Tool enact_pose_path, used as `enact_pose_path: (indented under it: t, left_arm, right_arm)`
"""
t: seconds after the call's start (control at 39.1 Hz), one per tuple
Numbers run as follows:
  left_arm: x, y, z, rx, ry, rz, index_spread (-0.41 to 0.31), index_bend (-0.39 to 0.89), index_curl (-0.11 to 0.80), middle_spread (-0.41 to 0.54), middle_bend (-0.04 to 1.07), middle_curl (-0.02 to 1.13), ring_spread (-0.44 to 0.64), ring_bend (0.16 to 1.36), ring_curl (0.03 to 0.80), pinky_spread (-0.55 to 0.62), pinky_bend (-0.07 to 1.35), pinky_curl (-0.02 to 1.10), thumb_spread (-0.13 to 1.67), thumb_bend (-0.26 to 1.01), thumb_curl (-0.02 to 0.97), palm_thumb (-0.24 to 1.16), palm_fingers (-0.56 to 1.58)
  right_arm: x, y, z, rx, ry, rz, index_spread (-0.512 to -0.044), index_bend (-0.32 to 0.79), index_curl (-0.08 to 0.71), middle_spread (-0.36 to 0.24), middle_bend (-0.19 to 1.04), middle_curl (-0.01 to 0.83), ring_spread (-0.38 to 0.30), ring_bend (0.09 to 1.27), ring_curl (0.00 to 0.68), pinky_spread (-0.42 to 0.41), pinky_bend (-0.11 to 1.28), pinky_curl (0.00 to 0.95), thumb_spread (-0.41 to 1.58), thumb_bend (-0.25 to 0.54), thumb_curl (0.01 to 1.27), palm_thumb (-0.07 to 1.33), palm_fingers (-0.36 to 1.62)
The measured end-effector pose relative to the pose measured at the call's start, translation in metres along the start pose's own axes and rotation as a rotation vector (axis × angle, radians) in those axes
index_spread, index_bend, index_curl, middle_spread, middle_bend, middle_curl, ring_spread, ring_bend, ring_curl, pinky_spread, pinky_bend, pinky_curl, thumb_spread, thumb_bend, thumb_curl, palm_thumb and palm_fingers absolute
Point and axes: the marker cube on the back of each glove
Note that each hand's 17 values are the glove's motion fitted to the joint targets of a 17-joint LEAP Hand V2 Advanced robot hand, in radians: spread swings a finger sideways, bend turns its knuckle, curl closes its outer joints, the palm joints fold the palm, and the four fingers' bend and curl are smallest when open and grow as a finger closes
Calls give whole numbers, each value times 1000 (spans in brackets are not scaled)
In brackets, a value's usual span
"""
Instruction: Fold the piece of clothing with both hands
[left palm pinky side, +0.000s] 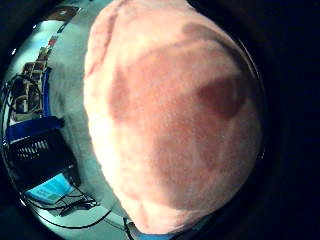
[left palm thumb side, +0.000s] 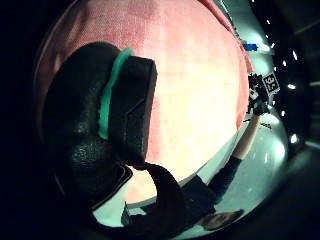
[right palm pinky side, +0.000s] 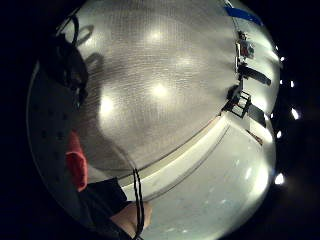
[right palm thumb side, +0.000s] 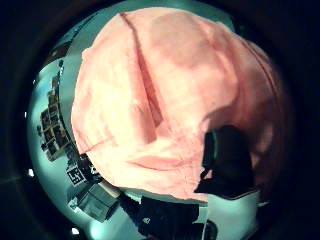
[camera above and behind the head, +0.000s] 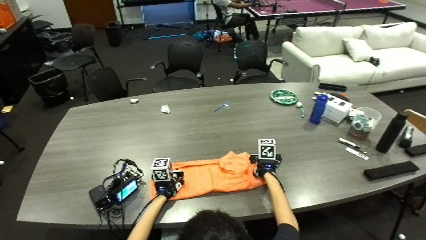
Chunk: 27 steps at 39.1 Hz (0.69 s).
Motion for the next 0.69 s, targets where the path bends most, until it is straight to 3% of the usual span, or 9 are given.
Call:
enact_pose_path:
  t: [0.1,0.23,0.41,0.56,0.69]
  left_arm:
    - [0,0,1,-15,17,5,-69,177,446,155,148,294,352,494,387,373,297,389,1371,-28,324,147,86]
    - [2,1,-2,-36,8,12,-71,174,435,153,169,294,381,486,369,395,289,377,1371,-17,305,129,97]
    - [11,-1,-9,-56,15,8,-71,195,434,145,169,294,409,468,347,406,266,363,1371,-9,289,124,128]
    - [21,-3,-11,-34,1,26,-71,189,431,141,154,288,401,474,338,397,267,359,1373,-5,282,137,159]
    - [29,0,-9,-57,-32,71,-70,180,426,139,154,283,391,480,335,381,274,361,1373,-7,277,143,173]
  right_arm:
    - [-4,2,-1,7,1,-4,-218,18,116,-106,264,435,-186,708,449,-247,859,425,1156,54,528,789,1004]
    - [-7,-7,-9,158,-6,-38,-214,47,123,-139,290,456,-214,707,461,-288,822,421,1080,38,545,843,1085]
    - [8,-7,-13,219,29,9,-237,163,186,-178,366,493,-241,730,469,-336,692,392,920,16,582,938,1280]
    - [43,-9,-22,338,120,124,-241,196,249,-194,367,501,-249,715,464,-351,646,382,802,-15,607,979,1309]
    - [82,1,-31,338,165,237,-244,184,285,-200,359,503,-254,717,464,-357,632,383,728,-27,622,986,1316]
